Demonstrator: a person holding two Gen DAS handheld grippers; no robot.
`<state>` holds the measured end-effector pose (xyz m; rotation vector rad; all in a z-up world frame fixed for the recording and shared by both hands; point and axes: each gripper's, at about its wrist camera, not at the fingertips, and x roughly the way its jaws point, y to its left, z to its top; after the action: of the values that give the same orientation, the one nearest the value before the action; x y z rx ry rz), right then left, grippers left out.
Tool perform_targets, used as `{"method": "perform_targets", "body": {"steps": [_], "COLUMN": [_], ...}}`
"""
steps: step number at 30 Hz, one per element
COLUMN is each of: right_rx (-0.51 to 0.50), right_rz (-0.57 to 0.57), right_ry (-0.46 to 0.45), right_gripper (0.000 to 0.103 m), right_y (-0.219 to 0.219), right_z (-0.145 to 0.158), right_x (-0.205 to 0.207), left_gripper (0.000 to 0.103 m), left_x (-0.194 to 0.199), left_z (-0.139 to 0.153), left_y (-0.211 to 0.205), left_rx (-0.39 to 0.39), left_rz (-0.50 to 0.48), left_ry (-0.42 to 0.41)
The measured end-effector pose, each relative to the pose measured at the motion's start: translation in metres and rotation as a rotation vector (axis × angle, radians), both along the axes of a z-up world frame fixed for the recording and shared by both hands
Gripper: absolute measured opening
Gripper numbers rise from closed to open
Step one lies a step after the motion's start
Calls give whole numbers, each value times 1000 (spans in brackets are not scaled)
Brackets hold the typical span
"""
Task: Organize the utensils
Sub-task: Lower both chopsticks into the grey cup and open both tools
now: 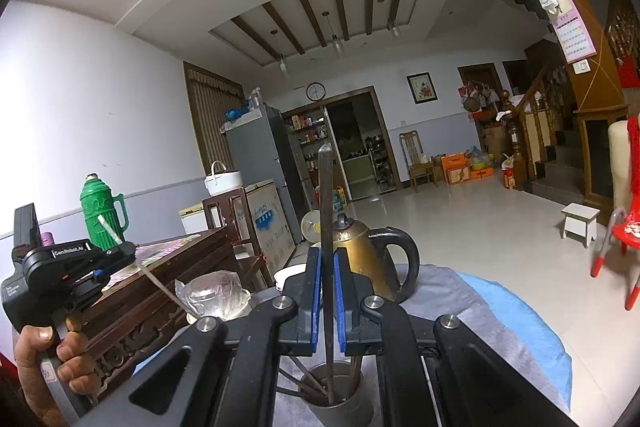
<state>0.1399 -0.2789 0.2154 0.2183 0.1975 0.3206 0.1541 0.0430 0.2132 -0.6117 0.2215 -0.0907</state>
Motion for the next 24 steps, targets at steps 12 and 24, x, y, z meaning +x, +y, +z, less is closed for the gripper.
{"method": "perform_targets", "body": {"steps": [12, 24], "right_rx": [-13, -59], "right_rz": [8, 36], "right_ry": [37, 124], "right_gripper": [7, 7], "right_y": [4, 11], "right_z": [-13, -37], "right_x": [19, 40], "left_gripper": [7, 7], "left_x": [6, 28], "left_z": [-8, -46], "left_y": [-84, -116], "left_rx": [258, 351], "left_rz": [-35, -117], "left_ry": [-11, 98]}}
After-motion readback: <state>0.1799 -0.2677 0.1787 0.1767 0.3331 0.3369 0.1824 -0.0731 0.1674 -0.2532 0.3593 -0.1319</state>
